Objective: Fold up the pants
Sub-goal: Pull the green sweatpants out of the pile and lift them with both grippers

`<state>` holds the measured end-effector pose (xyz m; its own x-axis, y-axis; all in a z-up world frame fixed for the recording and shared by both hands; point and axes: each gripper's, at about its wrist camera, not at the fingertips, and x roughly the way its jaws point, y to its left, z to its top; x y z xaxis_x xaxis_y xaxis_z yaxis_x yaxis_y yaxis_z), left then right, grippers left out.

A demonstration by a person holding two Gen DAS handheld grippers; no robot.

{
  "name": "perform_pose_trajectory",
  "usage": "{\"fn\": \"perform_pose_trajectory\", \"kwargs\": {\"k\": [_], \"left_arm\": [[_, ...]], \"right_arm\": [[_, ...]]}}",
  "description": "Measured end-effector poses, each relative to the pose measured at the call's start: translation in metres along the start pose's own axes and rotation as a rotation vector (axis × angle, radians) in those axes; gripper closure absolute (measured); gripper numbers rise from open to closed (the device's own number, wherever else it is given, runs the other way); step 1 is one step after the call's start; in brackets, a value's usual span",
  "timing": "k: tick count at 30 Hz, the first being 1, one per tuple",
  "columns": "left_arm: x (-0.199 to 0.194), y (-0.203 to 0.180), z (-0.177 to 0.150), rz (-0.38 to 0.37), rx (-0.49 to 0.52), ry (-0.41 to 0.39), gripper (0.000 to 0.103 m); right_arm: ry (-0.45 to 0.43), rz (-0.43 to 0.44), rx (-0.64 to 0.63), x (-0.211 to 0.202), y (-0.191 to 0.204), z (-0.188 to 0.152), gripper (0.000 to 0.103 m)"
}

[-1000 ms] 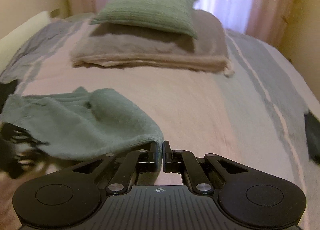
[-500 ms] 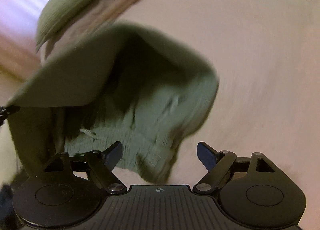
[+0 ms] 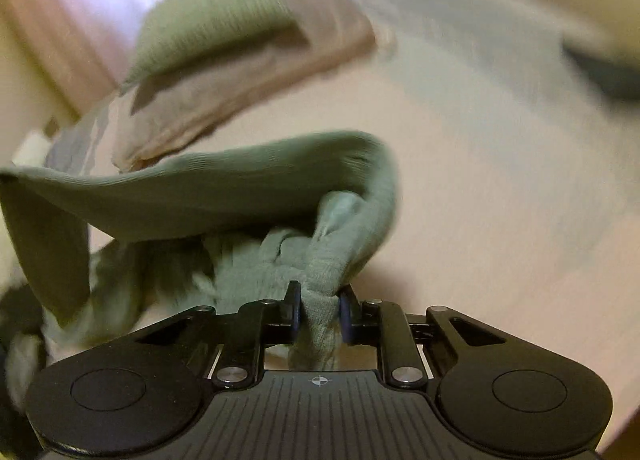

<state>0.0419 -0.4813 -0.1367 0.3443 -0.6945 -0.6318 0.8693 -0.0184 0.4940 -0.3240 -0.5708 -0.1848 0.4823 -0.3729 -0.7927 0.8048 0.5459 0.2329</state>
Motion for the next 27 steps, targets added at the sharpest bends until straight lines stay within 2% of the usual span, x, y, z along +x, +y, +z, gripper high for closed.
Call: {"fn": "perform_pose_trajectory", "kwargs": {"k": [2,5,8,12,14,17,21,25,27], "left_arm": [[-0.034,0.013,0.008,0.061,-0.041,-0.019,0.099],[-0.091,0.030,0.015,0.163,-0.120,-0.052,0.099],[-0.147,0.041,0.020,0.245,-0.199,-0.082,0.099],[-0.212,0.034,0.023,0.313,-0.234,-0.115,0.099],[-0.241,0.029,0.024,0.323,-0.244,-0.134,0.099],[-0.280,0.017,0.020,0.317,-0.253,-0.163,0.099],[-0.325,-0.008,0.008,0.281,-0.256,-0.206,0.099],[-0.353,-0.035,0.001,0.238,-0.246,-0.210,0.099],[-0.361,-0.043,0.003,0.206,-0.251,-0.213,0.099]], "right_arm": [[-0.030,-0.036,-0.157,-0.041,-0.003,0.034,0.088],[-0.083,-0.066,-0.344,-0.096,0.003,0.063,0.089],[-0.135,-0.099,-0.537,-0.138,0.007,0.077,0.089],[-0.217,-0.115,-0.667,-0.195,0.015,0.080,0.089],[-0.263,-0.138,-0.689,-0.228,0.012,0.068,0.089],[-0.320,-0.163,-0.656,-0.280,0.003,0.043,0.089],[-0.371,-0.213,-0.616,-0.333,-0.003,-0.009,0.089],[-0.360,-0.231,-0.566,-0.367,-0.014,-0.050,0.089],[-0.362,-0.247,-0.539,-0.383,-0.023,-0.058,0.089]]}}
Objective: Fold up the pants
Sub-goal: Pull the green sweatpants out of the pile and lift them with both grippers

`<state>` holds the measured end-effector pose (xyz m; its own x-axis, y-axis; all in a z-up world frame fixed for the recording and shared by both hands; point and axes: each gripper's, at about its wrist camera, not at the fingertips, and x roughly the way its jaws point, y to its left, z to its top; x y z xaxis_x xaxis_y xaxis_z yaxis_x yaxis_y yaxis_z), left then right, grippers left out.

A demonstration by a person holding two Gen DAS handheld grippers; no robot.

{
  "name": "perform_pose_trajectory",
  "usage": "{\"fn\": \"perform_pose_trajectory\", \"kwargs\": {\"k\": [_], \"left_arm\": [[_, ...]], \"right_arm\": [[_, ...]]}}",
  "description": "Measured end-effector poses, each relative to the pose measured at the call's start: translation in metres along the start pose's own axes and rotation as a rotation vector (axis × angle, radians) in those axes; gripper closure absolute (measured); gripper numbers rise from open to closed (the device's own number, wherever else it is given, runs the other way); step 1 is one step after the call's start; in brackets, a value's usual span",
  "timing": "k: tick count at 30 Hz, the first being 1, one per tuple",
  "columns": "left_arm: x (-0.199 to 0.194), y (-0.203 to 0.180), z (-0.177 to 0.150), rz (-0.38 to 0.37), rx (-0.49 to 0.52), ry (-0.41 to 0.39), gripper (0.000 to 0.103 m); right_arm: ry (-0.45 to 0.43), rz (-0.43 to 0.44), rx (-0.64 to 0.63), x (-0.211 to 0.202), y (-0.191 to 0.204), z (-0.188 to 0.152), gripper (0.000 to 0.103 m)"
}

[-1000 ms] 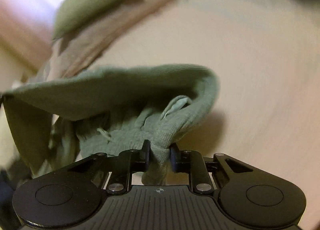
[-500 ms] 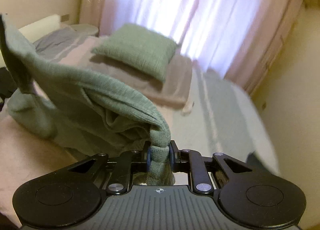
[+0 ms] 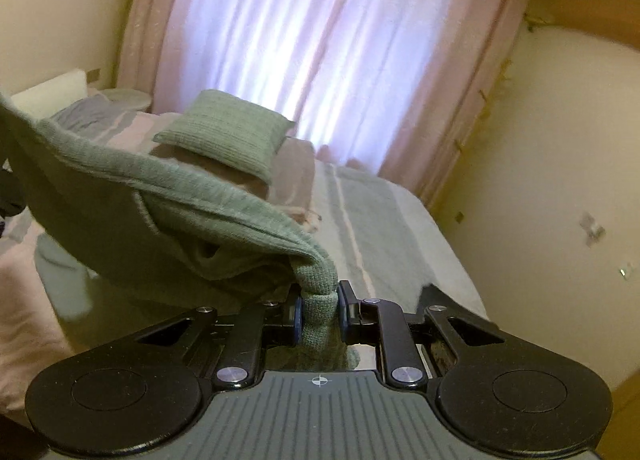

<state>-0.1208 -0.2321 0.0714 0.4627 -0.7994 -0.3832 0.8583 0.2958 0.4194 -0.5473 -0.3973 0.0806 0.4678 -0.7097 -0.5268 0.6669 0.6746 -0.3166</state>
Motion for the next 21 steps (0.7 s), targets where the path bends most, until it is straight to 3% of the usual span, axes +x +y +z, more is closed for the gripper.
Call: {"fn": "perform_pose_trajectory", "kwargs": {"k": [5,8,12,14,21], "left_arm": [[0.029,-0.028,0.030,-0.070,0.017,-0.001,0.099],[0.080,-0.053,0.054,-0.092,0.034,0.016,0.099],[0.193,-0.086,0.078,-0.114,0.031,0.101,0.099],[0.261,-0.109,0.083,-0.117,0.035,0.181,0.099],[0.476,-0.180,0.051,-0.167,0.100,0.479,0.099]], "right_arm": [[0.009,-0.079,0.006,0.020,-0.037,0.010,0.089],[0.047,-0.085,-0.002,0.073,-0.060,0.019,0.089],[0.131,-0.027,-0.014,0.188,-0.102,0.020,0.089],[0.193,0.035,-0.020,0.268,-0.121,0.022,0.089],[0.404,0.206,-0.039,0.532,-0.159,0.007,0.089]]}}
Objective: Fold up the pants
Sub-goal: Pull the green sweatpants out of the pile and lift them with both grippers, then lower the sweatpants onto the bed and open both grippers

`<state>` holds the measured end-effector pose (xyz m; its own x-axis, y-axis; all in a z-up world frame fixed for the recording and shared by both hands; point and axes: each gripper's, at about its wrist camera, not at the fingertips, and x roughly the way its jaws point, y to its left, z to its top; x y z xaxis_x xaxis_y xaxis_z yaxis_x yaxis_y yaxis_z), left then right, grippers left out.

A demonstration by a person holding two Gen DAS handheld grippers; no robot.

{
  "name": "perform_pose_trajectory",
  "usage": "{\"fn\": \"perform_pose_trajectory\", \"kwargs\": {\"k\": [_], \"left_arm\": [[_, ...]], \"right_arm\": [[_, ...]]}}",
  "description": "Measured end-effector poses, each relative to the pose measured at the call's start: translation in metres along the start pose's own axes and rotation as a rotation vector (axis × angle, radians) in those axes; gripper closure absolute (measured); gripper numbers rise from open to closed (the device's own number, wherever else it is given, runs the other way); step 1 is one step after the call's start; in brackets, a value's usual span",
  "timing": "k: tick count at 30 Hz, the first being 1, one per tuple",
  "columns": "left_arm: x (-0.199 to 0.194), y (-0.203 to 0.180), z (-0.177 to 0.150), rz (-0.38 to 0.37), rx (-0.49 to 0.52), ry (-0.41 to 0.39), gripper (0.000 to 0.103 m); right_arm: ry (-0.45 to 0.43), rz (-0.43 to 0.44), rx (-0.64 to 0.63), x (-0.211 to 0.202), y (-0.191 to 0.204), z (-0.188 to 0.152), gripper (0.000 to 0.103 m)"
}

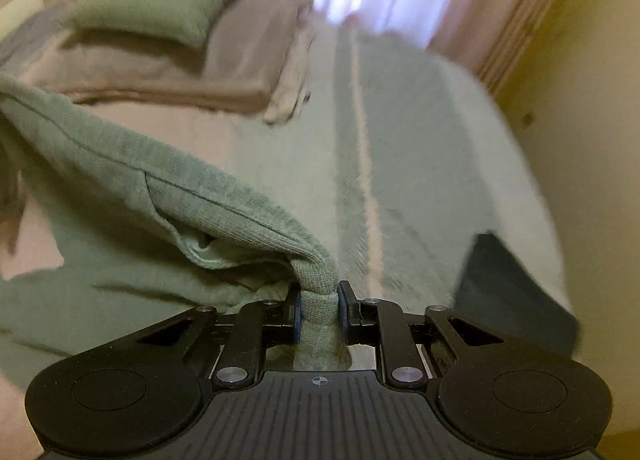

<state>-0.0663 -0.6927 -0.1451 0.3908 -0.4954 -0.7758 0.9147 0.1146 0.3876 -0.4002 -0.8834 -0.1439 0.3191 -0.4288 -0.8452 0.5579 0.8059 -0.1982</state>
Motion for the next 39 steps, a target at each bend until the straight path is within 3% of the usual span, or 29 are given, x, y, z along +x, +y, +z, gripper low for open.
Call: {"fn": "perform_pose_trajectory", "kwargs": {"k": [5,6,7,9,11,12,14,16,19,21,25,27,29,33,36,37,39], "left_arm": [[0.109,0.001,0.025,0.012,-0.058,0.129,0.097],[0.126,0.004,0.029,0.035,-0.081,0.142,0.089],[0.142,0.008,0.035,0.064,-0.106,0.143,0.073],[0.165,0.021,0.044,0.106,-0.158,0.137,0.053],[0.171,0.024,0.046,0.093,-0.178,0.135,0.051],[0.170,0.022,0.045,0.090,-0.167,0.129,0.047],[0.160,0.020,0.040,0.083,-0.143,0.108,0.047],[0.151,0.024,0.031,0.030,-0.167,0.084,0.047],[0.139,0.043,0.018,-0.060,-0.296,0.062,0.047],[0.131,0.061,0.012,-0.065,-0.386,0.051,0.047],[0.119,0.074,0.015,-0.074,-0.348,0.034,0.047],[0.115,0.080,0.019,-0.059,-0.278,0.033,0.047],[0.116,0.081,0.020,-0.045,-0.136,0.070,0.046],[0.113,0.089,0.006,-0.142,0.134,0.148,0.046],[0.099,0.112,-0.006,-0.256,0.109,0.113,0.047],[0.094,0.123,-0.008,-0.317,0.057,0.088,0.047],[0.082,0.143,-0.012,-0.346,-0.061,0.016,0.049]], "right_arm": [[0.035,0.038,-0.018,0.108,-0.019,0.043,0.089],[0.033,0.044,-0.010,0.125,-0.023,0.047,0.089],[0.017,0.046,0.003,0.140,-0.029,0.049,0.087],[-0.012,0.017,0.034,0.173,-0.035,0.053,0.073],[0.023,-0.096,0.083,0.202,-0.044,0.055,0.067],[0.022,-0.082,0.120,0.205,-0.047,0.050,0.067],[0.003,-0.002,0.186,0.193,-0.047,0.031,0.066],[-0.003,0.018,0.204,0.175,-0.037,0.009,0.065],[0.004,0.065,0.269,0.143,-0.021,-0.033,0.064],[0.020,0.055,0.295,0.119,-0.004,-0.059,0.064],[0.069,0.074,0.390,0.077,0.019,-0.098,0.064],[0.062,0.044,0.398,0.060,0.034,-0.104,0.064],[0.054,0.033,0.418,0.048,0.048,-0.105,0.064],[0.025,0.013,0.420,0.025,0.086,-0.101,0.063],[0.006,0.052,0.421,0.016,0.125,-0.091,0.062],[0.005,0.072,0.415,0.018,0.139,-0.086,0.062],[-0.008,0.132,0.363,0.020,0.173,-0.074,0.062]]}}
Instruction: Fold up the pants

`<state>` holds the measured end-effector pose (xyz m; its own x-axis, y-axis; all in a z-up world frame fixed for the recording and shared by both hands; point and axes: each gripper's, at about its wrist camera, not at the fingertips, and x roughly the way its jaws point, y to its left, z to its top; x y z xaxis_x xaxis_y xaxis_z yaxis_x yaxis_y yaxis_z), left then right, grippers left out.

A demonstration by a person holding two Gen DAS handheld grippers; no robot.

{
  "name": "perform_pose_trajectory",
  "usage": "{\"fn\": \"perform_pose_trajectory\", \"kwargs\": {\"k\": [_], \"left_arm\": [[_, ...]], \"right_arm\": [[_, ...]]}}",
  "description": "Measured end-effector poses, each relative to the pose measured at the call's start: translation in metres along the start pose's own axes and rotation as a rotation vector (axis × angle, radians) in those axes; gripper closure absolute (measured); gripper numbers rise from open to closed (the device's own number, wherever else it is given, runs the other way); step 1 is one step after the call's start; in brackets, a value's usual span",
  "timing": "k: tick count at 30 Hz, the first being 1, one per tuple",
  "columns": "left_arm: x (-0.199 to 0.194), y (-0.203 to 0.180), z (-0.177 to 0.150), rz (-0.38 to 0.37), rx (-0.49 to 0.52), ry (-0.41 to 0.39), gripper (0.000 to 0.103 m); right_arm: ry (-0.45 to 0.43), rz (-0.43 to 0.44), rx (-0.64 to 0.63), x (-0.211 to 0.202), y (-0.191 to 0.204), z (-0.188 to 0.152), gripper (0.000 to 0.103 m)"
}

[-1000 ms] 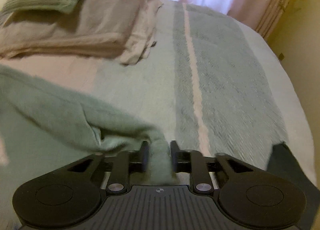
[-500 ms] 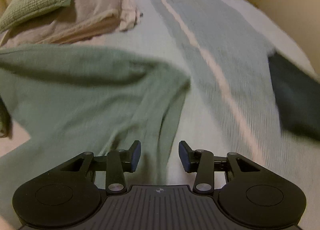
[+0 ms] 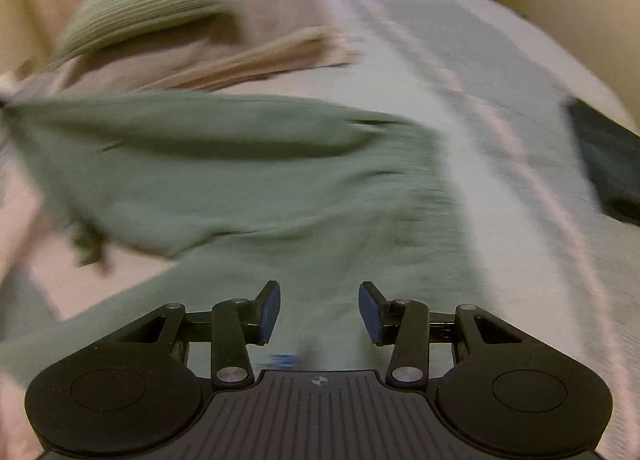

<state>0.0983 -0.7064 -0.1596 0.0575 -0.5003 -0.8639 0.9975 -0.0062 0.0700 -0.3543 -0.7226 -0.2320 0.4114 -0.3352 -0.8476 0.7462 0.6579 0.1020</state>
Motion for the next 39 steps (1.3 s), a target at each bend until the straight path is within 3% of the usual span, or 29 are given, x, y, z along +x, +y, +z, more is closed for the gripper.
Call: {"fn": "perform_pose_trajectory", "kwargs": {"k": [1,2,4,7,10,13,18,24,28,29,31,32,37,39], "left_arm": [[-0.009,0.010,-0.001,0.026,-0.044,-0.044,0.052],[-0.017,0.023,0.000,0.111,-0.106,-0.075,0.054],[-0.029,0.046,-0.003,0.203,-0.182,-0.086,0.058],[-0.048,0.054,-0.019,0.246,-0.178,-0.100,0.056],[-0.053,0.029,-0.047,0.268,-0.132,-0.098,0.052],[-0.036,-0.011,-0.084,0.233,-0.109,-0.111,0.042],[0.031,-0.109,-0.128,0.129,-0.095,-0.120,0.041],[0.123,-0.204,-0.125,0.042,-0.064,-0.151,0.040],[0.176,-0.236,-0.121,0.096,0.028,-0.110,0.039],[0.185,-0.239,-0.123,0.128,0.041,-0.098,0.040],[0.189,-0.232,-0.123,0.125,0.001,-0.088,0.070],[0.180,-0.225,-0.124,0.135,-0.041,-0.094,0.074],[0.071,-0.148,-0.141,0.206,-0.273,-0.165,0.076],[0.025,-0.098,-0.149,0.294,-0.343,-0.165,0.076]], "right_arm": [[-0.006,0.022,-0.032,0.003,0.019,0.000,0.062],[-0.008,0.042,-0.051,0.007,0.035,0.000,0.062],[-0.006,0.080,-0.067,0.014,0.059,0.002,0.062],[-0.015,0.117,-0.087,0.018,0.084,0.007,0.062],[-0.003,0.163,-0.084,0.030,0.098,0.010,0.062],[-0.001,0.159,-0.100,0.045,0.105,0.014,0.062],[0.001,0.102,-0.120,0.061,0.092,0.017,0.062],[-0.010,-0.044,-0.115,0.073,0.033,0.005,0.061],[-0.001,-0.130,-0.068,0.073,-0.017,-0.005,0.060],[0.006,-0.149,-0.055,0.073,-0.028,-0.008,0.059],[0.021,-0.188,-0.030,0.073,-0.046,-0.010,0.059],[0.026,-0.203,-0.014,0.071,-0.053,-0.011,0.059],[0.001,-0.215,0.002,0.056,-0.068,-0.003,0.059],[-0.011,-0.215,0.011,0.051,-0.068,0.002,0.059]]}}
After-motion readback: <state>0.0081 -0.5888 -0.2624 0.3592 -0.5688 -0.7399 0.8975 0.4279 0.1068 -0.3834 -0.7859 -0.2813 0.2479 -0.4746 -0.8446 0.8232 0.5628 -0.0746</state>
